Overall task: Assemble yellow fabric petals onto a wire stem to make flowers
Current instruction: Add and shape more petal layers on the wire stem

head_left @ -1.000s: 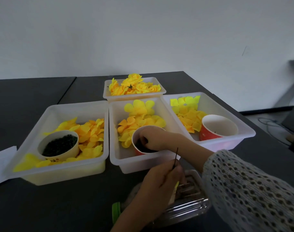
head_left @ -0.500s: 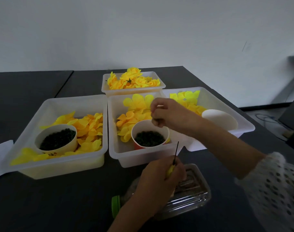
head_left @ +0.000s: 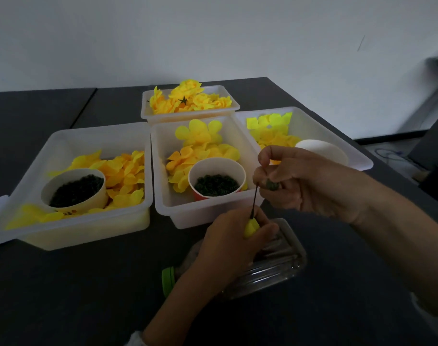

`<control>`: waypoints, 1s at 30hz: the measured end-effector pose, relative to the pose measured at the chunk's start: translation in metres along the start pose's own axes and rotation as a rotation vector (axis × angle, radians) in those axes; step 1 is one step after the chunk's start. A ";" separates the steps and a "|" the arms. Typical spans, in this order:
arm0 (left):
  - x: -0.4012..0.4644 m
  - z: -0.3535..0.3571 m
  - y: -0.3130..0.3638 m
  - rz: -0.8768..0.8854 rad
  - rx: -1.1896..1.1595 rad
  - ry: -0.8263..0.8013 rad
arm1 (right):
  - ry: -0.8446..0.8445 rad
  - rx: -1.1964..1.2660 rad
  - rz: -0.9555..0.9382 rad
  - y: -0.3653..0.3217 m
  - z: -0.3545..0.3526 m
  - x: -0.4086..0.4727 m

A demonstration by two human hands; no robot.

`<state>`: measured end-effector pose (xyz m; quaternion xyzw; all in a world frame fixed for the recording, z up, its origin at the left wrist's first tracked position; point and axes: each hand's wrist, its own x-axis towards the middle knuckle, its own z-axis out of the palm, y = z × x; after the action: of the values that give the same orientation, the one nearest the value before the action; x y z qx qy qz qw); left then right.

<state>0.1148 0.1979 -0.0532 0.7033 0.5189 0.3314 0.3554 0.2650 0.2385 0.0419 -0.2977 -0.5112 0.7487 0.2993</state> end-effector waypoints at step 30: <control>0.000 0.001 0.002 -0.010 0.043 -0.013 | 0.251 -0.285 -0.074 0.018 0.002 0.008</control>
<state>0.1162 0.1979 -0.0520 0.7103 0.5270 0.3140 0.3452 0.2553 0.2381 0.0244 -0.4090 -0.5814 0.6142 0.3427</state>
